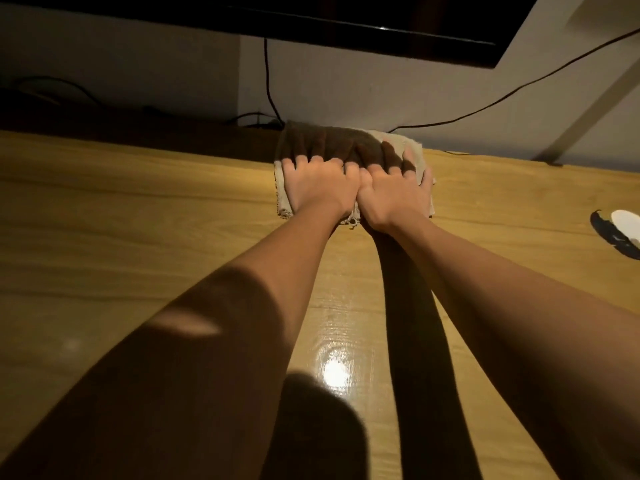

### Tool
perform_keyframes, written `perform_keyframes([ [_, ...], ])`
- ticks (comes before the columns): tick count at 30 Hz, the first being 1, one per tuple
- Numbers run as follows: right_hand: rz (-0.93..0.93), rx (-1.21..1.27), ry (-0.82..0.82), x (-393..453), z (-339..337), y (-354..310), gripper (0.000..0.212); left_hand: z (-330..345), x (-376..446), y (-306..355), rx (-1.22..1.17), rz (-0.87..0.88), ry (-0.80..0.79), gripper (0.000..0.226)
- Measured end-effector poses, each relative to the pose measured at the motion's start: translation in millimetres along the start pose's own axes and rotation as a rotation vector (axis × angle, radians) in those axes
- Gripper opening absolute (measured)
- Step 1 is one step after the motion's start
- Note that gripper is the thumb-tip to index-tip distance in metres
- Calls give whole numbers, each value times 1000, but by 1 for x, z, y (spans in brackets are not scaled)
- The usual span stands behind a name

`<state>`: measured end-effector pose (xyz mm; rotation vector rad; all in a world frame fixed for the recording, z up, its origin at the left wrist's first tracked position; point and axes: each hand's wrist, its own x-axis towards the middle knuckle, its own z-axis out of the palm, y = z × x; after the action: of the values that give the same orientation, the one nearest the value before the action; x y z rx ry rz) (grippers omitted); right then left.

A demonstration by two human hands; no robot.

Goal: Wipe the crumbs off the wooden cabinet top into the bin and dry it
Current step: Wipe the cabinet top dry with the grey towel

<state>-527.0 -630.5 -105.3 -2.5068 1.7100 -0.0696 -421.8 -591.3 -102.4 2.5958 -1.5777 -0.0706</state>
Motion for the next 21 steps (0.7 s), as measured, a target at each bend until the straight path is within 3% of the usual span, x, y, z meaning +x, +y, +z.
perform_keyframes([
  [10,-41,45,-56,-93,7,24,55,1,-97,4,-130,11,6,54],
  [21,-21,61,-75,-272,2,73,57,-1,-270,34,-137,64,-38,57],
])
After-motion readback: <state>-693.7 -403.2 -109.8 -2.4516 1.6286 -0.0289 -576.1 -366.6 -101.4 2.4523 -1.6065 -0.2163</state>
